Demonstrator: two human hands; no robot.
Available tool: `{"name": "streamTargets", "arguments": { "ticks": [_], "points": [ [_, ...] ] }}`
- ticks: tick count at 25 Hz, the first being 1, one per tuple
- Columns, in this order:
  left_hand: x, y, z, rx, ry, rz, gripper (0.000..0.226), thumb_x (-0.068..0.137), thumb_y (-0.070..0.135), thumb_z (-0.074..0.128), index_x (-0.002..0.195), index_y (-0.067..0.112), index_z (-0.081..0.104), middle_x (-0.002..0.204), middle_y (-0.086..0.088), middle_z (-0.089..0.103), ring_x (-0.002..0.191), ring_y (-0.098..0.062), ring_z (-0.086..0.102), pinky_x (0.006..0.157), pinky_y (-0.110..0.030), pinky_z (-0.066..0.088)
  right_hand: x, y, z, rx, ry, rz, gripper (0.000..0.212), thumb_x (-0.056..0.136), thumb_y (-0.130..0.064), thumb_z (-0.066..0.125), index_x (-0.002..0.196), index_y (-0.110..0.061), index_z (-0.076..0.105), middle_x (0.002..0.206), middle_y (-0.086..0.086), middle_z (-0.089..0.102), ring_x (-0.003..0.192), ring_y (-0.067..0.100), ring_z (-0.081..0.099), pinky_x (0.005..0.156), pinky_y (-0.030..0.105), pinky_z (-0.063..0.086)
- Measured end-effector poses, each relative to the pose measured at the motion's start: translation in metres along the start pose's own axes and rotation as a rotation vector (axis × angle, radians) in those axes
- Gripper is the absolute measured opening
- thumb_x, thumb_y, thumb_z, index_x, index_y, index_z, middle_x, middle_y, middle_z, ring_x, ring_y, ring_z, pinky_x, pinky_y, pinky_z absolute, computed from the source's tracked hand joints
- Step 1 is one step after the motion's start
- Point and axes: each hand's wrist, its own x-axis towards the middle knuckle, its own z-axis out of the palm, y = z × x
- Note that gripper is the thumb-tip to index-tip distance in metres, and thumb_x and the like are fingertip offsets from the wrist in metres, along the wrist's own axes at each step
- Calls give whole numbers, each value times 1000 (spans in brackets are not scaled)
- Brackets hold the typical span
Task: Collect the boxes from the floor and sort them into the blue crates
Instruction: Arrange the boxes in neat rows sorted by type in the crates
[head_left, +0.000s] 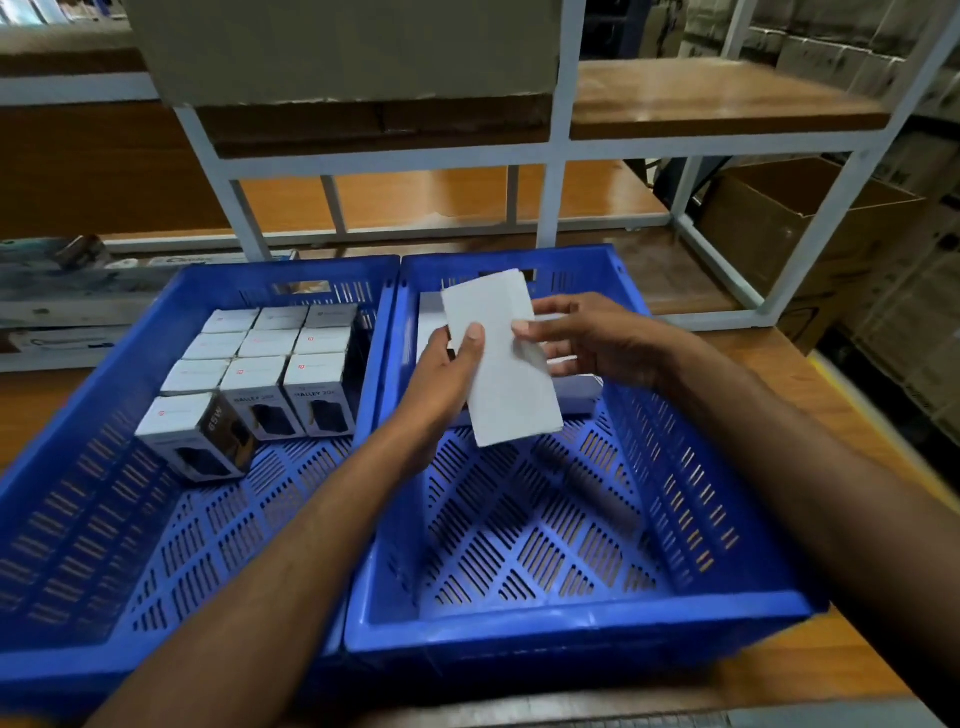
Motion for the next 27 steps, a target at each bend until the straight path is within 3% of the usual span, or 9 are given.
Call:
{"name": "streamTargets", "arguments": {
  "ticks": [4,7,9,11,13,15,18,23,27],
  "points": [
    [4,0,-6,-114,42,69,40,108,38,49,146,26,44,132,6,65,114,-12,66,95,-39,60,1,11,15,-183,125,-226,41,81,-9,86,119,-8,72,113,5,78,109,21,73,93,35,57],
    [6,4,-8,-251,35,163,38,105,3,52,138,21,53,133,1,67,120,-17,67,91,-41,62,3,18,17,-296,341,-576,51,71,2,88,114,-21,73,111,-4,76,105,8,69,90,29,55],
    [7,10,-12,-482,32,124,39,103,-6,41,130,14,61,123,-4,73,113,-25,71,85,-42,63,3,21,13,-457,509,-770,53,69,4,87,114,-22,76,115,-5,75,112,11,67,94,29,54],
    [6,15,-19,-728,-3,20,31,108,13,40,127,11,64,120,-11,75,107,-30,72,83,-43,63,3,23,10,-701,600,-1003,49,71,8,83,115,-14,78,120,0,74,122,22,64,102,36,52],
    [3,17,-20,-802,-49,-61,42,107,37,45,132,9,62,126,-17,72,109,-31,71,82,-42,61,6,26,10,-908,622,-1130,50,70,15,71,113,-11,78,121,1,74,126,28,60,103,41,50],
    [4,16,-14,-690,-42,-47,39,102,31,58,134,8,60,121,-15,72,105,-26,70,79,-38,60,7,28,14,-968,622,-1123,52,68,18,65,110,-10,77,121,1,74,128,29,58,103,44,49],
    [5,14,-11,-608,1,-13,35,96,10,62,131,8,61,118,-12,74,100,-23,71,73,-33,60,4,28,18,-977,712,-1016,49,73,4,74,120,-11,71,126,-2,72,133,27,55,105,45,47],
    [3,14,-18,-649,51,-158,32,101,27,51,117,4,67,92,-15,76,75,-26,72,53,-24,56,-1,22,18,-986,762,-918,71,69,-28,89,134,-20,64,129,-5,66,127,24,54,102,45,43],
    [3,14,-20,-572,48,-214,44,107,46,40,117,15,69,82,-9,70,51,-13,59,42,-20,46,-6,21,11,-801,691,-874,90,66,-38,93,145,-19,55,124,-5,66,115,17,51,93,24,44]
  ]
}}
